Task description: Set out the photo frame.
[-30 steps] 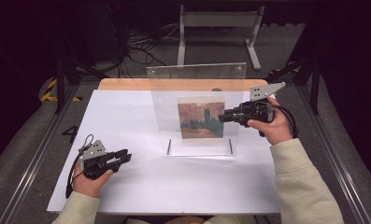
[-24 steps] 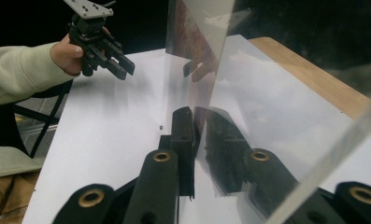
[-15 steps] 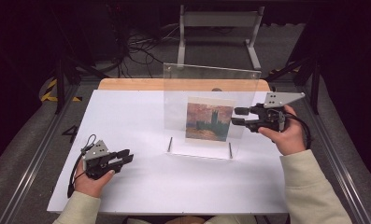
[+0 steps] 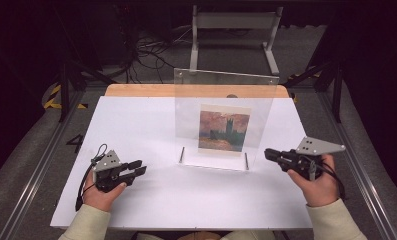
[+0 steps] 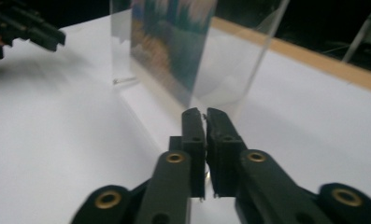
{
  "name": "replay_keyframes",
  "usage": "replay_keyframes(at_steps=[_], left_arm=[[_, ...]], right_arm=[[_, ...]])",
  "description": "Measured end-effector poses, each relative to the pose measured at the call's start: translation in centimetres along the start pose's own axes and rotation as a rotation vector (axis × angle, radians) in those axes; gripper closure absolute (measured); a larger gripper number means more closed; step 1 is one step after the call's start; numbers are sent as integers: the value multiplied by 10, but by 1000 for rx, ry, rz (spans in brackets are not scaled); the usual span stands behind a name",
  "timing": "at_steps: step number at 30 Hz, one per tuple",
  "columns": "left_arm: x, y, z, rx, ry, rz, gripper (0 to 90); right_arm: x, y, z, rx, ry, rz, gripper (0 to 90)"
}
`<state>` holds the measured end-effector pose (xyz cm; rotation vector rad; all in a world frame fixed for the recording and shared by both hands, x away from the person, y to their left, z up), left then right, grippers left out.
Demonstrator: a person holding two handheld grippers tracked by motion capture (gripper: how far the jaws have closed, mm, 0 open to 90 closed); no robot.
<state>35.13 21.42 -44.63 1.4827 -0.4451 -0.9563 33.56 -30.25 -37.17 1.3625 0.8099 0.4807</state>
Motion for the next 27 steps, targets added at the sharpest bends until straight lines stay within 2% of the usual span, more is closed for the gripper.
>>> replay_keyframes(at_steps=[2,5,6,7,11,19,20,21,24,27], left_arm=[[1,0,0,3,-5,-4,678],[1,0,1,5,-7,-8,678],[1,0,1,10,-6,-10,678],[1,-1,1,8,-9,-7,678],[2,-2,2,-1,-12,-10,678],[3,-2,2,10,-13,-15,678],[3,-3,2,10,-13,-16,677],[2,-3,2,9,-15,-17,677],[3,-3,2,11,-14,-17,678],[3,-3,3,5,-15,-19,678]], right_arm=[[2,-6,-4,8,6,-13,893],[18,-36,-15,42,38,-106,898],[18,-36,-15,42,38,-106,898],[26,-49,-16,57,48,-152,898],[37,-63,-16,55,36,-203,898],[50,-75,-9,20,-15,-253,899],[53,-77,-6,-1,-47,-270,900],[54,-77,-6,-4,-55,-271,900],[55,-76,-6,5,-48,-271,900],[57,-74,-6,-10,-76,-279,900]])
Point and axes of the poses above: each handheld gripper's, and its own axes: x roughly forward along the jaws, y roughly out of its top, z roughly to its right, the point moved 1 cm from there along x, roughly forward along the jaws, and after that the axes turned 14 degrees about z, right-handed, at the moved point
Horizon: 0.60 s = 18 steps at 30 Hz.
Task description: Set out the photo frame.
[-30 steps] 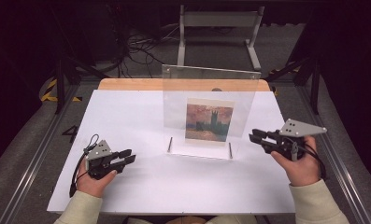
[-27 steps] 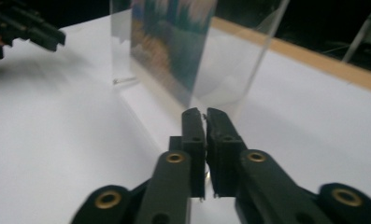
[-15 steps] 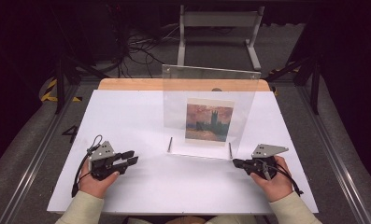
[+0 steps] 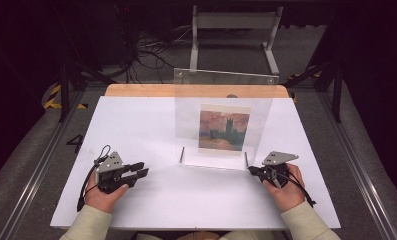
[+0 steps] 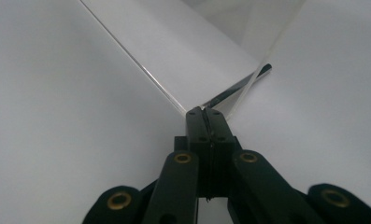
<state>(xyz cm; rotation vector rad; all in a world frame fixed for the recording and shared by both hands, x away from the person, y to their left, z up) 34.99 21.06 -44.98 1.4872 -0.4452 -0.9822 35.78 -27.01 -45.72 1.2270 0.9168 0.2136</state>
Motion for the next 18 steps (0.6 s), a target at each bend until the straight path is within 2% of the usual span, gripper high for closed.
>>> replay_keyframes(at_steps=[5,10,13,14,18], left_arm=[[0,0,0,1,0,-2,678],[0,0,1,4,1,-3,675],[0,0,1,7,2,-3,671],[-1,0,1,11,-2,1,667],[-3,1,6,10,2,4,631]], right_arm=[[4,2,6,15,-24,9,900],[8,2,13,5,-48,24,900],[6,3,13,9,-37,47,900],[4,4,11,20,-16,67,900],[-17,16,2,7,19,145,899]])
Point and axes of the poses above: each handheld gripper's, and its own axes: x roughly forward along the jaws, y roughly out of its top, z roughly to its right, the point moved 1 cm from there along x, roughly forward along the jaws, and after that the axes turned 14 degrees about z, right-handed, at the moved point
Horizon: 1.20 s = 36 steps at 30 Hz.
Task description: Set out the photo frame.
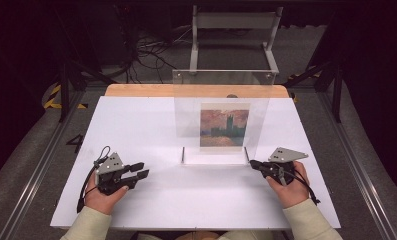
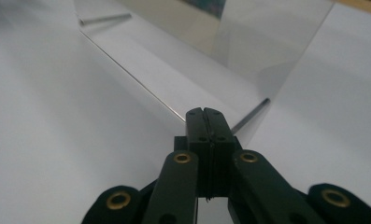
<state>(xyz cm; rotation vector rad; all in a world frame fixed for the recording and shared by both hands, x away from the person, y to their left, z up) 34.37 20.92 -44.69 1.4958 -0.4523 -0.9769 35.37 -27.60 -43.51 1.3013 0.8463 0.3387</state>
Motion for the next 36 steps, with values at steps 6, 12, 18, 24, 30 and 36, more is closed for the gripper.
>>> replay_keyframes(at_steps=[6,12,18,24,30,36], left_arm=[[-7,2,9,13,1,7,561],[-18,2,16,28,-10,18,499],[-30,-4,15,12,7,47,441],[-38,-10,9,4,15,81,414],[-43,-18,3,14,34,106,375],[-39,-33,-11,-44,51,129,374]], right_arm=[[-31,14,-6,31,79,86,703],[-62,13,-3,61,34,149,432],[-84,2,7,97,-16,182,270],[-103,-14,15,128,-67,191,260],[-112,-37,27,147,-103,201,233],[-110,-64,40,181,-135,161,227]])
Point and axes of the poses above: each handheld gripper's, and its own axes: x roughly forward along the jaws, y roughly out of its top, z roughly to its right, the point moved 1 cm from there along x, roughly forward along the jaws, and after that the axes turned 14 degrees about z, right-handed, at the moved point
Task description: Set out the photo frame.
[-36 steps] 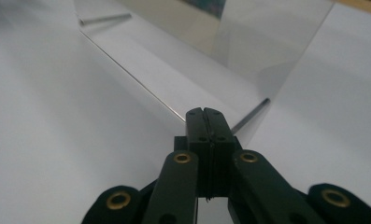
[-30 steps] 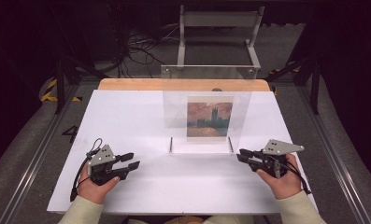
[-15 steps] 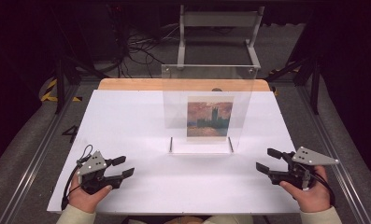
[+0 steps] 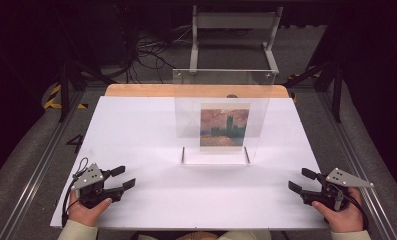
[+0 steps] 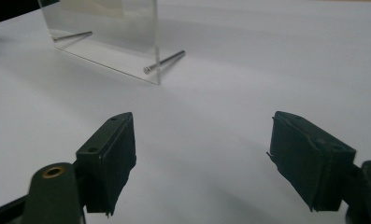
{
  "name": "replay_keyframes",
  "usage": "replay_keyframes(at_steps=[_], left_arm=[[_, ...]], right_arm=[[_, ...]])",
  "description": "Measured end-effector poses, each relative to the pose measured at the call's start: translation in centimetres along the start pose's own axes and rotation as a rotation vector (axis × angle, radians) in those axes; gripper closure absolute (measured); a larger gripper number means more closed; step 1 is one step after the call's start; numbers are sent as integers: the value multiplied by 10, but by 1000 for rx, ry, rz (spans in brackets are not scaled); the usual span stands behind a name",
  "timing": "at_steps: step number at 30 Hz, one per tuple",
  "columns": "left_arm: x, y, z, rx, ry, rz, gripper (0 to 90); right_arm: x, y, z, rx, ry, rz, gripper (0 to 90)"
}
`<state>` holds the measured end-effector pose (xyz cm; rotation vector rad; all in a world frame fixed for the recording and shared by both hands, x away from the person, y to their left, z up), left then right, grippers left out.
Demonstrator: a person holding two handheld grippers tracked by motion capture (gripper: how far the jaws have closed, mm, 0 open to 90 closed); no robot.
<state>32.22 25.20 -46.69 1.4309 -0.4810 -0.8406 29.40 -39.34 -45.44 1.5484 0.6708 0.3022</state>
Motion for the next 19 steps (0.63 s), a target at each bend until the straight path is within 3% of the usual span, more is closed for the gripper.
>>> replay_keyframes(at_steps=[3,5,8,11,19], left_arm=[[3,-3,-2,8,25,4,367],[5,-4,-4,-8,33,-7,334],[4,-4,-6,-29,35,-4,323],[5,-4,-5,-11,39,-13,323],[7,-4,-4,-11,47,-26,316]], right_arm=[[2,-3,4,31,-20,-19,241],[3,-3,5,44,-31,-27,243],[4,-3,5,31,-30,-35,241],[5,-3,4,25,-33,-47,241],[5,-2,3,23,-42,-37,229]])
Point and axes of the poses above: each handheld gripper's, and its own axes: x roughly forward along the jaws, y roughly out of its top, z roughly to its right, the point moved 1 cm from there along x, roughly forward along the jaws, and after that the axes turned 14 degrees about z, right-handed, at the moved point
